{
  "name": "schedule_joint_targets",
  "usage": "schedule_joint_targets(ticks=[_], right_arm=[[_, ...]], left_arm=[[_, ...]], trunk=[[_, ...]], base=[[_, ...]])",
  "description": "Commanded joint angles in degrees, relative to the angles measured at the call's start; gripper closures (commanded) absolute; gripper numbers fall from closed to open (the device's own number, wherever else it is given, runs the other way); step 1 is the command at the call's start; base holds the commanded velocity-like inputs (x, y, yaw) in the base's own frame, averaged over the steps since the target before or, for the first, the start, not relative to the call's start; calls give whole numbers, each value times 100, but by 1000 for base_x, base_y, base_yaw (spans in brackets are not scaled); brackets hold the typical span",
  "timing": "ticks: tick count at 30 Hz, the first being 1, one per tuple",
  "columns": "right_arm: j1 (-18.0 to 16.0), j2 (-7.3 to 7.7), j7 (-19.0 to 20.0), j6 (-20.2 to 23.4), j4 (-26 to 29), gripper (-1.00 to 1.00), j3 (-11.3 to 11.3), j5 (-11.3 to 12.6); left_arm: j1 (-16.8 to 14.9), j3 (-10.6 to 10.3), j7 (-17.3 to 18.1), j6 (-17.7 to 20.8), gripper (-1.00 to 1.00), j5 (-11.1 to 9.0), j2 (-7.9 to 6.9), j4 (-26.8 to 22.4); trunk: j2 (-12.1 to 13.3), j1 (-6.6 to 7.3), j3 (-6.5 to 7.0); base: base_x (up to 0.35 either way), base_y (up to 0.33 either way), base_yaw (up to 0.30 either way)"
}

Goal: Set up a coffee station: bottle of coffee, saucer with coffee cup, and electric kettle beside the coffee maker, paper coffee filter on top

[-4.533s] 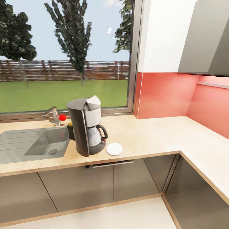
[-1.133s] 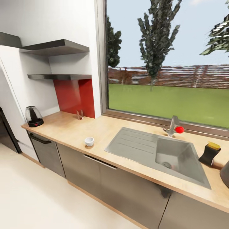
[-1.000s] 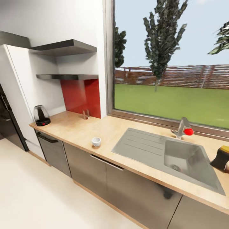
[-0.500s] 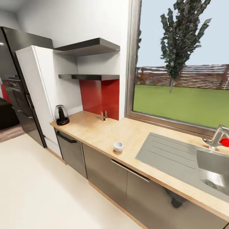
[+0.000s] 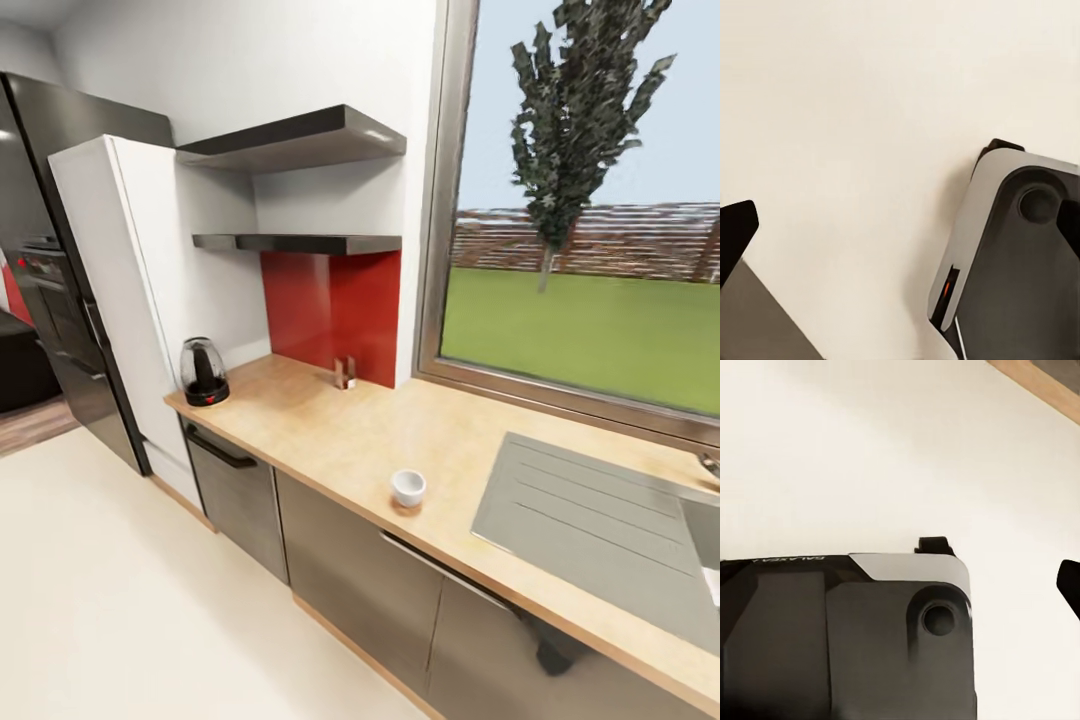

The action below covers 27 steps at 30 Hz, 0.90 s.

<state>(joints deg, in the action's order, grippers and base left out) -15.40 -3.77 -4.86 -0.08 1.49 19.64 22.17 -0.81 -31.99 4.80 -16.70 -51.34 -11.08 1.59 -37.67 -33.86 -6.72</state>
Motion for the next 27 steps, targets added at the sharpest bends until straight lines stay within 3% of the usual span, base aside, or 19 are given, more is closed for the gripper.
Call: schedule_joint_targets(ticks=[1,17,27], right_arm=[[-4,-1,-24,-1,0,-100,49,46],[0,-1,-24,-9,0,-100,49,50],[-2,-1,-32,-9,0,-100,49,50]], left_arm=[[-7,-35,47,-17,-100,-61,1,17],[-7,-27,47,-17,-100,-61,0,17],[-7,-25,47,-17,-100,-61,0,17]], trunk=[[-7,-4,-9],[-7,-4,-9],[-7,-4,-9]], base=[[245,263,0],[194,284,3],[182,289,232]])
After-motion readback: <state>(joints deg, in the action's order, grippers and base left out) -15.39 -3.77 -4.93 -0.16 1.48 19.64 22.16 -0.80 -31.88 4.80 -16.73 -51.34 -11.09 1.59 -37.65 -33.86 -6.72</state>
